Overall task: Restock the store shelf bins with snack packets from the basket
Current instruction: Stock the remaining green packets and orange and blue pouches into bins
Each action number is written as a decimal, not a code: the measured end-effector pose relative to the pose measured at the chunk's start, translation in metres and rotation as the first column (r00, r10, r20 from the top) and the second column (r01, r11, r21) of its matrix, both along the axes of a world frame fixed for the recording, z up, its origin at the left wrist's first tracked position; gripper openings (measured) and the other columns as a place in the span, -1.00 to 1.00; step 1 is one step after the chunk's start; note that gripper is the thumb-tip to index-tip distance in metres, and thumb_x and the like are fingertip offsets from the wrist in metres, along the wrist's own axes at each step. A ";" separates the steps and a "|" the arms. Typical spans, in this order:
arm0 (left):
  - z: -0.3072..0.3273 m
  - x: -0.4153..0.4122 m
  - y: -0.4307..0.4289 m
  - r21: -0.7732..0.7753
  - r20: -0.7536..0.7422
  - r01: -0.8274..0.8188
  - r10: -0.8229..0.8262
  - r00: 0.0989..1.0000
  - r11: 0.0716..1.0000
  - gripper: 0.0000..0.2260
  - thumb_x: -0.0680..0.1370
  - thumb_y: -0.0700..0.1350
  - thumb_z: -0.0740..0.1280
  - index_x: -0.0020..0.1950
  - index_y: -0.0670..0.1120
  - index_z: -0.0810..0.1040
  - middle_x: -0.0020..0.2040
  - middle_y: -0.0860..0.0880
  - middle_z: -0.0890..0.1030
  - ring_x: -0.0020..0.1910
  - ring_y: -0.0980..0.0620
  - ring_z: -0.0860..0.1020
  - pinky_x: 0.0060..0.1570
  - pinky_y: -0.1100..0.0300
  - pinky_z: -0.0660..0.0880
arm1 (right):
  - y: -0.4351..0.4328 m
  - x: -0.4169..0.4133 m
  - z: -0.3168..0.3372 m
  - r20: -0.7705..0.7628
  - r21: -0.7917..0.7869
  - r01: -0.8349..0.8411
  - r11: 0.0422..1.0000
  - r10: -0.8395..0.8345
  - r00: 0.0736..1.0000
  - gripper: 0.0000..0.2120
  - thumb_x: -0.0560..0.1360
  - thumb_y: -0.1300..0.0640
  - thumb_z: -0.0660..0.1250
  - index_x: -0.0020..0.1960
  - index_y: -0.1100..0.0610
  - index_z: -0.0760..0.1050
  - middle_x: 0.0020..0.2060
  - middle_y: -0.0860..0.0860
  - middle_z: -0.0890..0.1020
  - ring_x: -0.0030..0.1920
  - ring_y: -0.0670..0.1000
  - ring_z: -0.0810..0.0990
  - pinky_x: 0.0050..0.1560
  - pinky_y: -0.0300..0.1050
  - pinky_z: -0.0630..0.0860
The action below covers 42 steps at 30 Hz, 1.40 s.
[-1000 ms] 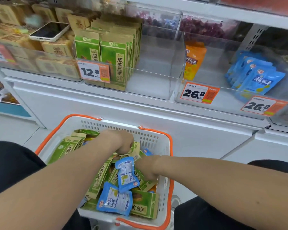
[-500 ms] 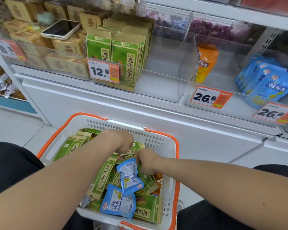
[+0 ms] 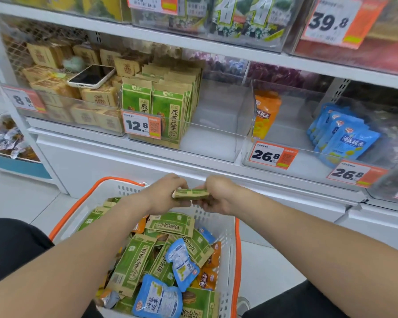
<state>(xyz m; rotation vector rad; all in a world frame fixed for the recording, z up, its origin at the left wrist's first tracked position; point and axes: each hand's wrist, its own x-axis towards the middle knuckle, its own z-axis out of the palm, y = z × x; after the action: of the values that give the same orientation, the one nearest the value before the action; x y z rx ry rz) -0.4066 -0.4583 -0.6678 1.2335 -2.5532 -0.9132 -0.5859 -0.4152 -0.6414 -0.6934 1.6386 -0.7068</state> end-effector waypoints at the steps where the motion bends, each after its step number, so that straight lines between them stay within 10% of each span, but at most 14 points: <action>1: 0.004 0.001 -0.002 0.040 -0.144 -0.057 0.063 0.988 0.998 -0.83 0.55 0.00 0.54 0.06 0.03 0.60 0.03 0.05 0.60 0.06 0.04 0.56 0.06 0.08 0.45 | 0.001 -0.004 0.010 0.062 -0.026 0.018 1.000 -0.016 0.998 -0.67 0.57 0.29 0.05 -0.02 0.32 0.59 -0.17 0.28 0.69 -0.39 0.08 0.53 -0.38 -0.18 0.39; 5: 0.028 -0.003 0.001 0.224 -0.458 -0.202 0.286 0.842 0.953 -0.80 0.66 0.03 0.38 0.24 0.02 0.65 0.09 0.08 0.75 0.09 0.08 0.70 0.19 0.01 0.60 | 0.008 -0.009 0.043 -0.087 -0.192 -0.161 0.968 0.146 0.985 -0.67 0.59 0.19 0.10 0.07 0.19 0.64 -0.13 0.26 0.74 -0.39 0.05 0.53 -0.31 -0.13 0.40; 13: 0.050 -0.012 0.014 0.207 -0.493 -0.354 0.410 0.768 0.912 -0.56 0.76 0.13 0.07 0.11 -0.10 0.65 0.04 -0.09 0.72 0.09 -0.12 0.65 0.21 -0.08 0.57 | 0.011 -0.006 0.060 -0.663 -0.384 -0.408 0.828 0.060 0.746 -0.68 0.56 -0.09 0.26 -0.08 0.15 0.61 -0.27 0.02 0.69 -0.20 0.00 0.62 -0.15 -0.05 0.55; 19: 0.076 -0.023 0.015 0.057 -0.574 -0.419 0.374 0.728 0.906 -0.61 0.77 0.07 0.06 -0.10 -0.04 0.53 -0.22 0.07 0.54 -0.22 0.11 0.48 -0.22 0.12 0.35 | 0.002 -0.007 0.093 -0.600 -0.587 -0.494 0.641 0.066 0.797 -0.50 0.54 0.01 0.45 0.33 0.00 0.24 0.10 -0.10 0.65 0.11 -0.03 0.64 0.10 0.04 0.60; 26: 0.122 -0.025 -0.003 -0.454 -0.505 -0.590 0.353 0.788 0.668 -0.78 0.60 -0.11 0.33 0.24 -0.05 0.49 0.20 -0.07 0.43 0.18 -0.12 0.41 0.17 -0.04 0.39 | -0.027 -0.006 0.136 -0.438 -0.858 -0.277 0.432 -0.334 0.835 -0.44 0.59 0.29 0.34 0.46 0.00 0.16 0.08 -0.10 0.65 -0.04 -0.02 0.57 -0.14 -0.20 0.33; 32: 0.148 -0.045 -0.029 -0.680 -0.235 -0.482 0.459 0.857 0.553 -0.39 0.37 -0.06 0.44 0.39 -0.12 0.37 0.45 -0.25 0.29 0.37 -0.32 0.31 0.29 -0.19 0.33 | -0.080 -0.008 0.133 -0.554 -0.714 -0.235 0.659 -0.328 0.765 -0.40 0.49 0.39 0.26 0.40 0.02 0.12 0.02 0.11 0.61 -0.01 0.18 0.61 -0.11 0.03 0.50; 35: 0.152 -0.059 -0.050 -0.727 -0.038 -0.353 0.478 0.877 0.589 -0.22 0.40 0.03 0.46 0.53 -0.15 0.23 0.58 -0.26 0.17 0.57 -0.35 0.13 0.48 -0.26 0.16 | -0.110 -0.012 0.126 -0.560 -0.562 -0.097 0.821 -0.292 0.775 -0.22 0.54 0.27 0.32 0.58 0.11 -0.06 0.21 0.20 0.58 0.24 0.29 0.54 0.20 0.13 0.51; 42: 0.135 -0.057 -0.091 -0.797 -0.068 -0.378 0.552 0.831 0.471 -0.28 0.34 0.22 0.54 0.36 -0.06 0.39 0.45 -0.12 0.41 0.57 -0.23 0.23 0.49 -0.39 0.08 | -0.178 -0.033 0.111 -0.618 -0.358 0.079 0.930 -0.300 0.727 -0.17 0.65 0.17 0.25 0.65 0.24 -0.27 0.58 0.19 0.27 0.58 0.27 0.19 0.55 0.14 0.18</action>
<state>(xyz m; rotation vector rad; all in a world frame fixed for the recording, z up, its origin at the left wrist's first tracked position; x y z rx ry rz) -0.4638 -0.5491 -0.5326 1.5801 -2.0620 0.4790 -0.6191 -0.5936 -0.5303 -1.1050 2.3150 -0.9490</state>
